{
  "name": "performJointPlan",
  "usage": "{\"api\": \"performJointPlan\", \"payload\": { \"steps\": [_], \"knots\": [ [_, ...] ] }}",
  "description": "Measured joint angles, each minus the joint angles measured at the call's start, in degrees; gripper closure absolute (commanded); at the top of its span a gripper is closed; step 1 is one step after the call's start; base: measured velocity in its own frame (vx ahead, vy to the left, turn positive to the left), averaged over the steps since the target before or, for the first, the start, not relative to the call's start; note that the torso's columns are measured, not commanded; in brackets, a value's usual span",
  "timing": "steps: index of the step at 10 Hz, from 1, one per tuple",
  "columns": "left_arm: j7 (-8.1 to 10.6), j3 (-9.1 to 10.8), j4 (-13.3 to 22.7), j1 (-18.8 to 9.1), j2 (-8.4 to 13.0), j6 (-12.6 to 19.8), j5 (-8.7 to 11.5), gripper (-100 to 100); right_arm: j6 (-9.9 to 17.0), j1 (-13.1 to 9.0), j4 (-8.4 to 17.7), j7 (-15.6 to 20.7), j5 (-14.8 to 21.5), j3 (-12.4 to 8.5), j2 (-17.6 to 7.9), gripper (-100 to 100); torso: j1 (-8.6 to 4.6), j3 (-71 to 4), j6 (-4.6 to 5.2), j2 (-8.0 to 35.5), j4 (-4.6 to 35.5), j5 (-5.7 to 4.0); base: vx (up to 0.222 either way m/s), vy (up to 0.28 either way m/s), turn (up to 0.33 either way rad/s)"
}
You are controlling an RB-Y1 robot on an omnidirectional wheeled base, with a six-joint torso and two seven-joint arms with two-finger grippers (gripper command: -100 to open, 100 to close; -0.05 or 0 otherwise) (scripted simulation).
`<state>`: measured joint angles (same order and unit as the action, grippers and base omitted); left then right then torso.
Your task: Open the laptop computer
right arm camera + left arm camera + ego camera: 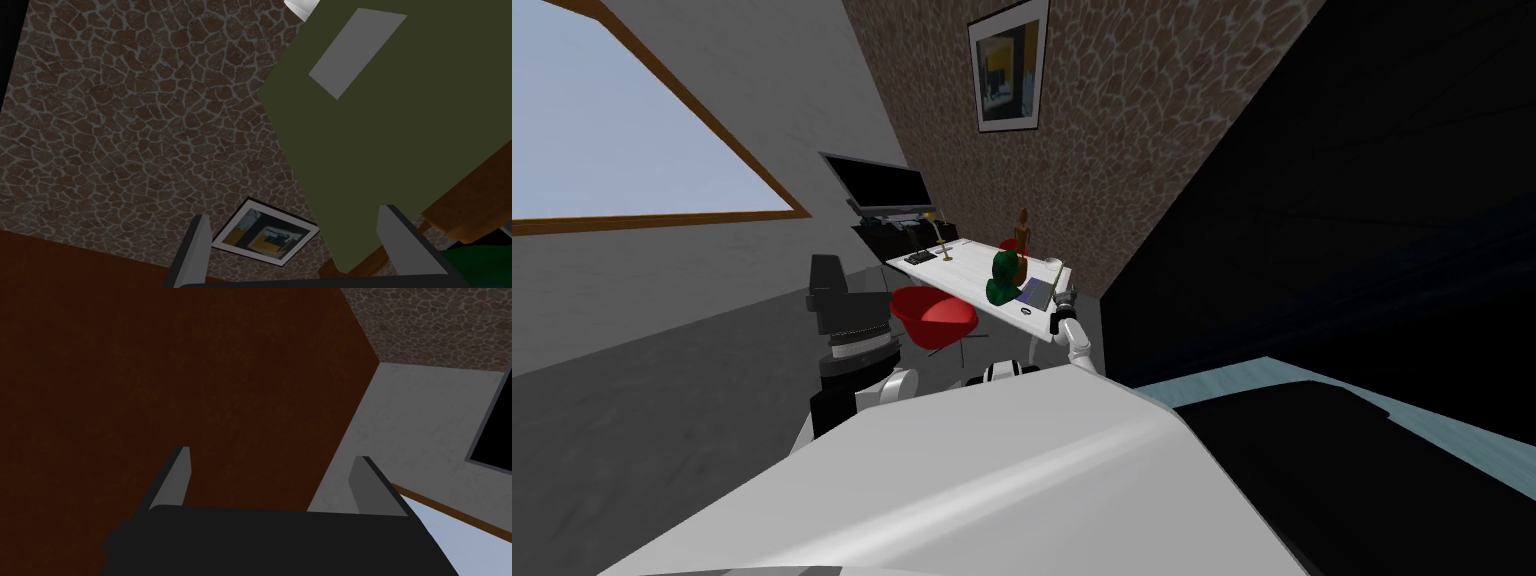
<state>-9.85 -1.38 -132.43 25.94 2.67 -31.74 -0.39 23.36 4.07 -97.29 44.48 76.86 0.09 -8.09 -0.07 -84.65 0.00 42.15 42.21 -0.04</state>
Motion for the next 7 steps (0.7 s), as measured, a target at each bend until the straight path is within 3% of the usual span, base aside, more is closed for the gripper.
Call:
{"api": "performJointPlan", "payload": {
  "steps": [7],
  "knots": [
    [0.00,0.00,0.00,0.00,0.00,0.00,0.00,0,6.36,-3.41,5.41,6.15,10.85,0.33,2.09,-100,-0.17,-0.31,-0.15,-0.54,-0.28,-0.16,0.000,0.002,0.087]
  ]
}}
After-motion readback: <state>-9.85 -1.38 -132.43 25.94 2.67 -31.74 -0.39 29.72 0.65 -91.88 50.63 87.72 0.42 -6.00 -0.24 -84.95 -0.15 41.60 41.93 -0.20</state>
